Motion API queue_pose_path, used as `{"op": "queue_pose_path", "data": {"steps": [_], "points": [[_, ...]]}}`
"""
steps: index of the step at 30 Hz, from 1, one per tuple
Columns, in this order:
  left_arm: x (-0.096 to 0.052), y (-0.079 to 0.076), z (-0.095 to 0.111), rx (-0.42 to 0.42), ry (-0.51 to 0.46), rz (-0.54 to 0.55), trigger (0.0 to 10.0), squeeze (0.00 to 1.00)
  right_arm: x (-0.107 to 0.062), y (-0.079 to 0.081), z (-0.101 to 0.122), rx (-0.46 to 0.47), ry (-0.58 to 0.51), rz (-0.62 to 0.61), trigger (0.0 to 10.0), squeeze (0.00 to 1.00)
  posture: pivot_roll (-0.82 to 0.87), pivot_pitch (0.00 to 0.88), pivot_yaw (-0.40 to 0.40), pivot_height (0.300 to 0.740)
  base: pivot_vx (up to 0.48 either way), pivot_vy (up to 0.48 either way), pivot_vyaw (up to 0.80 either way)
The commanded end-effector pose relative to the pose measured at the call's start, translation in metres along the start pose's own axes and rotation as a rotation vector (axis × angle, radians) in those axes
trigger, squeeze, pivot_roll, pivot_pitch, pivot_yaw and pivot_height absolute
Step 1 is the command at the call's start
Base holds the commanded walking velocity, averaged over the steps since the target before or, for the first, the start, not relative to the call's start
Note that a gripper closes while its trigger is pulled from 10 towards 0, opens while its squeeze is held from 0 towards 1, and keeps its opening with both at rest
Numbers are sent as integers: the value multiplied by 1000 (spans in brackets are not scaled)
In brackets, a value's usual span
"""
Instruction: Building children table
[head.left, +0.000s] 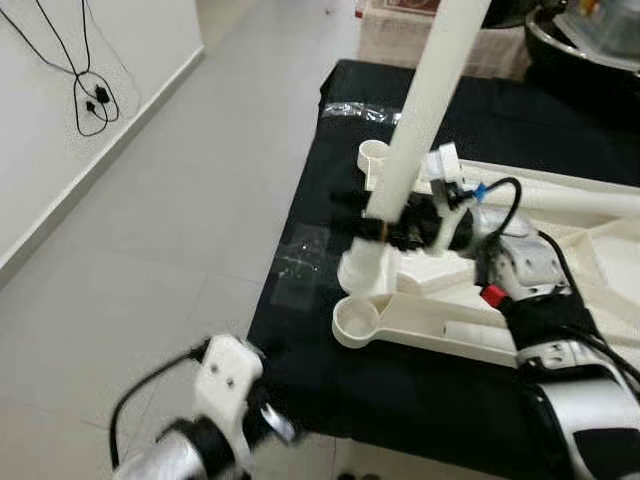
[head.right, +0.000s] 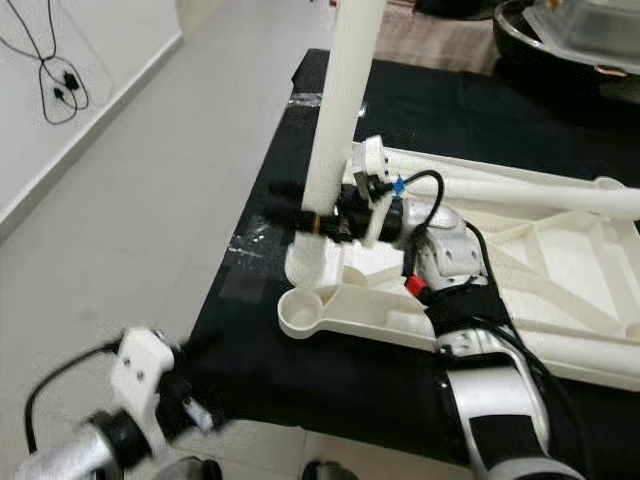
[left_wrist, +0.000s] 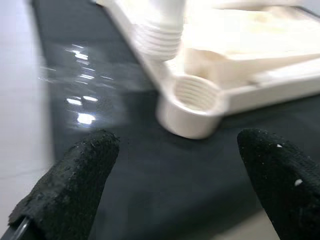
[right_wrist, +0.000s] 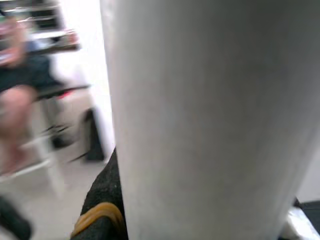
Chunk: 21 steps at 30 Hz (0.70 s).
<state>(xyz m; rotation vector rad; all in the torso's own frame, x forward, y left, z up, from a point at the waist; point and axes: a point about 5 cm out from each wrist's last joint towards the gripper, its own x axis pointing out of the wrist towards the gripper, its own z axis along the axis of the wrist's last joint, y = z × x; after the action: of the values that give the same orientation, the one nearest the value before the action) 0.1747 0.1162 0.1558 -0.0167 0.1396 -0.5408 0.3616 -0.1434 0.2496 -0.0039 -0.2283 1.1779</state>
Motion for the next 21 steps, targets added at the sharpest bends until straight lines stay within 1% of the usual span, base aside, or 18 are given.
{"op": "queue_pose_path", "data": {"steps": [1,2,3,4,5,7,8,12,13,14,16,21], "points": [[1,6,-5,-4,11,60,10000,0,1,-6,6,-15,-38,-108,10000,0,137,203,-79,740,0,0,0],[3,8,-5,-1,9,77,10000,0,1,-7,5,-14,-46,-141,10000,0,137,203,-79,740,0,0,0],[3,8,-5,-1,9,77,10000,0,1,-7,5,-14,-46,-141,10000,0,137,203,-79,740,0,0,0],[5,9,-5,7,9,93,10000,0,1,-8,4,3,-65,-182,10000,0,134,196,-80,740,0,0,0],[9,11,-5,30,6,118,10000,0,3,-8,1,28,-87,-249,10000,0,137,179,-77,740,0,0,0],[10,12,-5,36,5,126,10000,0,3,-8,0,31,-93,-270,10000,0,137,179,-77,740,0,0,0],[11,12,-6,35,3,127,10000,0,5,-7,-1,53,-112,-292,10000,0,131,178,-78,740,0,0,0],[12,11,-6,32,3,126,10000,0,9,-4,-1,64,-126,-302,10000,0,128,171,-78,740,0,0,0],[14,10,-8,23,6,130,10000,0,12,0,3,89,-161,-308,10000,0,124,170,-84,740,0,0,0],[14,10,-8,23,6,130,10000,0,12,0,3,89,-161,-308,10000,0,124,170,-84,740,0,0,0],[14,10,-8,19,4,136,10000,0,11,-2,6,86,-171,-327,10000,0,121,175,-84,740,0,0,0],[15,9,-10,9,-4,138,10000,0,9,-10,10,71,-181,-388,10000,0,114,169,-88,740,-278,0,0]]}}
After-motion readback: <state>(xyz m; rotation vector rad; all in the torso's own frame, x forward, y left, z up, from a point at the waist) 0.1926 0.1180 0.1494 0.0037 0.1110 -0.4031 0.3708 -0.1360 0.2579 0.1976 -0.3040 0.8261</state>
